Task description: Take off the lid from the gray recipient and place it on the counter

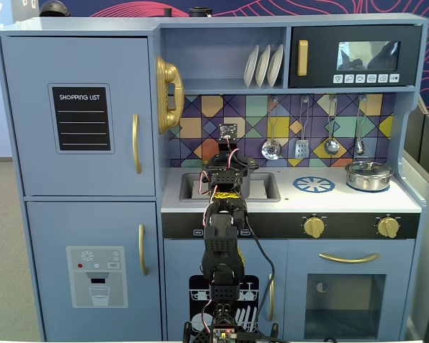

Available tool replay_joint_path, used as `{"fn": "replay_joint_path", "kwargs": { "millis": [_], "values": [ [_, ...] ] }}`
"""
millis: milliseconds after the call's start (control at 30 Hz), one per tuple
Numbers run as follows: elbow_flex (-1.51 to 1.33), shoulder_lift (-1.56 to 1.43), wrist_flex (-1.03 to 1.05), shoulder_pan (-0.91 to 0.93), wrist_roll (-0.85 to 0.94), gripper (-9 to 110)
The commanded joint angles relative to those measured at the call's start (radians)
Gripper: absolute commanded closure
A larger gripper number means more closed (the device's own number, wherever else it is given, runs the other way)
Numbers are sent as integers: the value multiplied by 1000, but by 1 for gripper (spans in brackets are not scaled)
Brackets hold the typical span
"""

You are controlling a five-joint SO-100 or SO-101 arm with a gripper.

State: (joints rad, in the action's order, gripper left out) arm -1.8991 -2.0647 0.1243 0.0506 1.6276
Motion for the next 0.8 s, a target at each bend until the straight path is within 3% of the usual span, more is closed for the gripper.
{"fn": "replay_joint_path", "kwargs": {
  "millis": [0, 67, 400, 767],
  "values": [
    [91, 21, -29, 0, 14, 91],
    [104, 23, 3, -5, 41, 101],
    [281, 0, 14, 54, 43, 102],
    [247, -77, 26, 374, 29, 102]
  ]
}}
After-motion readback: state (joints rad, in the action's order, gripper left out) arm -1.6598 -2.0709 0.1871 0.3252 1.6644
